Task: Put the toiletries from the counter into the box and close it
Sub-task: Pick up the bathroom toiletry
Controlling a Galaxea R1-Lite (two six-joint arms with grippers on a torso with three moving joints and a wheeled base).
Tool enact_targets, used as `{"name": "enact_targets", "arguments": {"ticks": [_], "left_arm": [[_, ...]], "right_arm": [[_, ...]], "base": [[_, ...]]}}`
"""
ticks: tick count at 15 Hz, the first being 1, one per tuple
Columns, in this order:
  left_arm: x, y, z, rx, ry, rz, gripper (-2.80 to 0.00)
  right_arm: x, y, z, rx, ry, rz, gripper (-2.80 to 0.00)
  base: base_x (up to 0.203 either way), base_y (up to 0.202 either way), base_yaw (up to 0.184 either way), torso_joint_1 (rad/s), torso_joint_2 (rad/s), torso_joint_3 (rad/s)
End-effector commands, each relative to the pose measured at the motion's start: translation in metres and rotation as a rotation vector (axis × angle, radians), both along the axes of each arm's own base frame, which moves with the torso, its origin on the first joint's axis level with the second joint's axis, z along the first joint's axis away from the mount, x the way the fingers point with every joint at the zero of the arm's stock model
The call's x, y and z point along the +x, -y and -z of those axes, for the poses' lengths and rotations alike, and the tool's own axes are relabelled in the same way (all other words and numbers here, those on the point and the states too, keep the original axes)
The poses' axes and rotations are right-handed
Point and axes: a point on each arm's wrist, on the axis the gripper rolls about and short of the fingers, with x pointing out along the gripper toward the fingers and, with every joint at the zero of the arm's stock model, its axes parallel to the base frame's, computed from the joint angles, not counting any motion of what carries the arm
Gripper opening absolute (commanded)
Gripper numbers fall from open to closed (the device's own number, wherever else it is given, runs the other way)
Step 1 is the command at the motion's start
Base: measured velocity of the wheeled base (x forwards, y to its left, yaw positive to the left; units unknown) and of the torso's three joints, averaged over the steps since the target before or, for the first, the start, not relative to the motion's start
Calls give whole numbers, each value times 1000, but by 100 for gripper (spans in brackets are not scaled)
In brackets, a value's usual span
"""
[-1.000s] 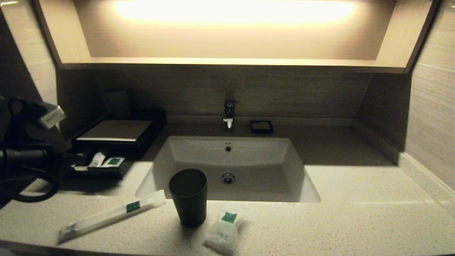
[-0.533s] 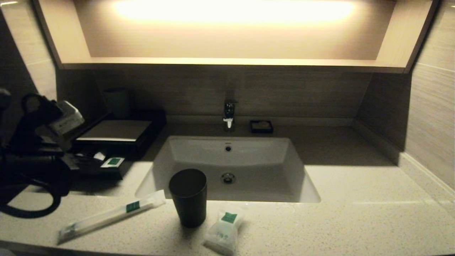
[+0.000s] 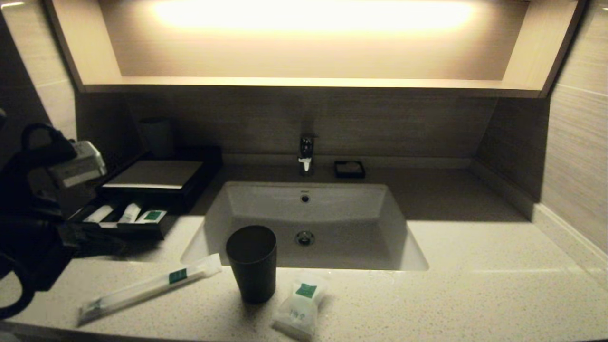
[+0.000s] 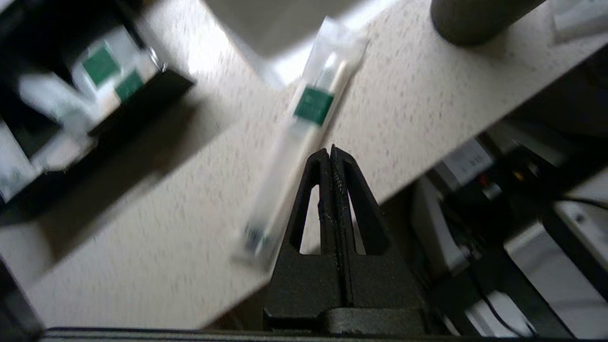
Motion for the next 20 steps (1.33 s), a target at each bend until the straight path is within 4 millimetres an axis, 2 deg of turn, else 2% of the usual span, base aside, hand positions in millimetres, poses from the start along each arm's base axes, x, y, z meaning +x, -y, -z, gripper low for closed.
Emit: {"name": "enact_targets", "arguments": {"ticks": [1,3,10,15,20], "left_arm": [[28,-8,6,8,-81,-29,-280],[44,-13,13,28,-80,-16,-280],[53,-13,32,82,-125,94,-280],[32,-11,52,156,-148,242,-280],[35,-9,65,171,-181,299,-280]], "right_arm": [[0,0,0,-1,0,0,-280],[0,0,0,-1,-2,0,-280],[0,0,0,-1,-2,0,-280],[0,0,0,-1,-2,0,-280],[0,0,0,-1,-1,0,-280]], "base": [[0,0,0,0,0,0],[0,0,0,0,0,0],[0,0,0,0,0,0],[0,0,0,0,0,0],[0,0,0,0,0,0]]}}
